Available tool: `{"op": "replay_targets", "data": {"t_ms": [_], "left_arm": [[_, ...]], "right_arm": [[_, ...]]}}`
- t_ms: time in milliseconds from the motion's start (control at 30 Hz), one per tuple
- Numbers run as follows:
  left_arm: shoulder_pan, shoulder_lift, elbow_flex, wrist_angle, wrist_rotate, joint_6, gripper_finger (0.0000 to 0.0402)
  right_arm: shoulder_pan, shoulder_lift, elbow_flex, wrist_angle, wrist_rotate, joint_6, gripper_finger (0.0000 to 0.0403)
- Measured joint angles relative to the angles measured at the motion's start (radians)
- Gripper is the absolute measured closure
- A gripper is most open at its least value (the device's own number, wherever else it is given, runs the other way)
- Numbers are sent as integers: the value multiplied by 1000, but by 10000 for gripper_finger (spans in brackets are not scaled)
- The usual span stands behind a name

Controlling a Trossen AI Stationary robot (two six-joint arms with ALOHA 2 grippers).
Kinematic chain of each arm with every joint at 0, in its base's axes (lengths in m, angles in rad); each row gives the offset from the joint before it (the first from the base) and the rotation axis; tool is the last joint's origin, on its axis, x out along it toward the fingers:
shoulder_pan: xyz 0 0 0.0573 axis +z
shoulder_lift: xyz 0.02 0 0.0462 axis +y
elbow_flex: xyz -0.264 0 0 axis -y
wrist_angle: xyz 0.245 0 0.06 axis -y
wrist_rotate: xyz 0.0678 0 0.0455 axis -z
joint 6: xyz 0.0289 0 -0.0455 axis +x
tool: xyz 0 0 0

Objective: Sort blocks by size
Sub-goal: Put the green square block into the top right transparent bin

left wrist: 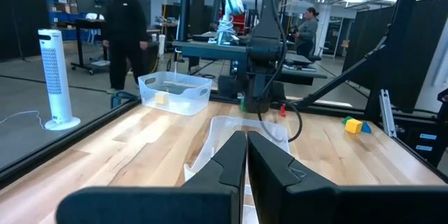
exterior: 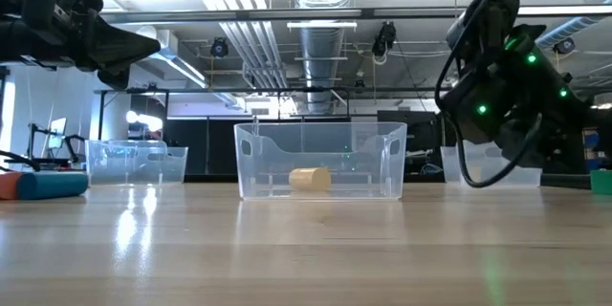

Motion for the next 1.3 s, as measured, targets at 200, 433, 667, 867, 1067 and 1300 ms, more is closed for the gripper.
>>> {"op": "replay_targets", "data": {"t_ms": [200, 433, 667, 867, 1067, 1300], "left_arm": [[0, 0, 0, 0, 0, 0, 401], [0, 0, 0, 0, 0, 0, 401], [0, 0, 0, 0, 0, 0, 401], [0, 0, 0, 0, 0, 0, 401], [0, 0, 0, 0, 1, 0, 401], [0, 0, 0, 0, 0, 0, 401]], "right_arm": [[-2, 16, -48, 32, 25, -24, 137], [-2, 31, -63, 66, 27, -29, 189], [-2, 31, -66, 125, 23, -25, 240], [-2, 31, -66, 122, 17, -25, 257], [-2, 31, -45, 117, 17, -24, 272], [-35, -29, 112, -28, -23, 132, 273]]}}
